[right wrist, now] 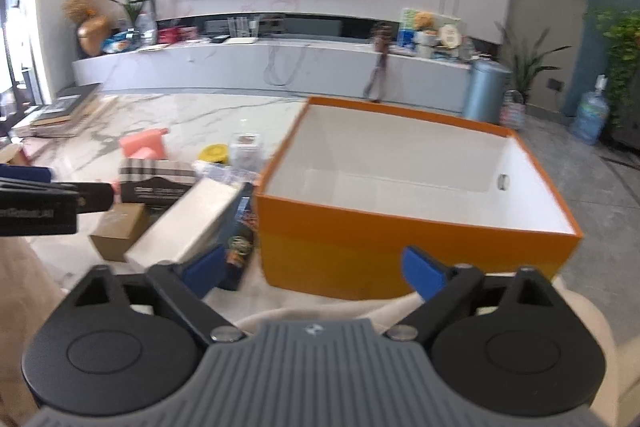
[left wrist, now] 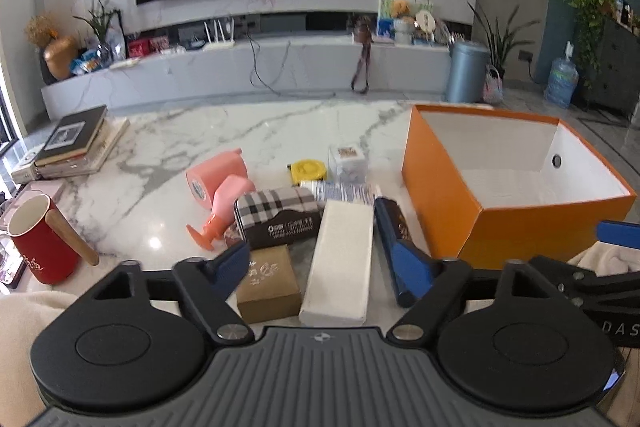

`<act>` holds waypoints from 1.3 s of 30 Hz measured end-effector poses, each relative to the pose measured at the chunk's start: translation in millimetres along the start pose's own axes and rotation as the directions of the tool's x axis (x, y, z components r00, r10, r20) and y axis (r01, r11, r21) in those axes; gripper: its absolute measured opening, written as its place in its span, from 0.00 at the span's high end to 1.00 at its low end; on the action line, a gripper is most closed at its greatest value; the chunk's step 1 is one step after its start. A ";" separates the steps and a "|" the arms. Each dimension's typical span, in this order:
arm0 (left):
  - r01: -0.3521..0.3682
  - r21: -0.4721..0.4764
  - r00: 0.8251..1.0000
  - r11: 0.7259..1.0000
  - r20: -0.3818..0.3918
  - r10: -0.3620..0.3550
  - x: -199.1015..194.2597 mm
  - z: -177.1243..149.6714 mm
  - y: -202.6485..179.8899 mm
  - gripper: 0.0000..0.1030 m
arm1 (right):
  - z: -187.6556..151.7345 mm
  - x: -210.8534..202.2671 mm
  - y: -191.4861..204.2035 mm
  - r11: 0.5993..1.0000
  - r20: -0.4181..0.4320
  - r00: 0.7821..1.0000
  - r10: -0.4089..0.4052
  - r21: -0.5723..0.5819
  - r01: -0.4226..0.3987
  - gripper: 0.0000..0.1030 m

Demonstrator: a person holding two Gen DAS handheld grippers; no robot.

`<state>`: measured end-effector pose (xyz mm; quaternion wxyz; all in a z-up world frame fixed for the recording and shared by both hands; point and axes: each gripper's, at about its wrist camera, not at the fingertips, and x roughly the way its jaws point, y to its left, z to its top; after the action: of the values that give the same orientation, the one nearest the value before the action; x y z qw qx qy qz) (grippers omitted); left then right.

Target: Organize rigid objects

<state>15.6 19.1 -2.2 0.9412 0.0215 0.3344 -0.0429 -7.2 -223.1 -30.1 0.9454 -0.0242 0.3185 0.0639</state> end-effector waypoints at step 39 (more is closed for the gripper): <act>0.192 -0.080 0.883 0.978 -0.422 -0.207 150.4 26.4 14.4 0.29 | 35.5 151.0 42.1 0.958 -0.465 0.839 0.281 0.084 -0.275 0.70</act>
<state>149.7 21.6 -76.5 0.8357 -0.0210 0.5338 -0.1277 127.5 -162.4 -93.4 0.8201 0.0140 0.5396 0.1902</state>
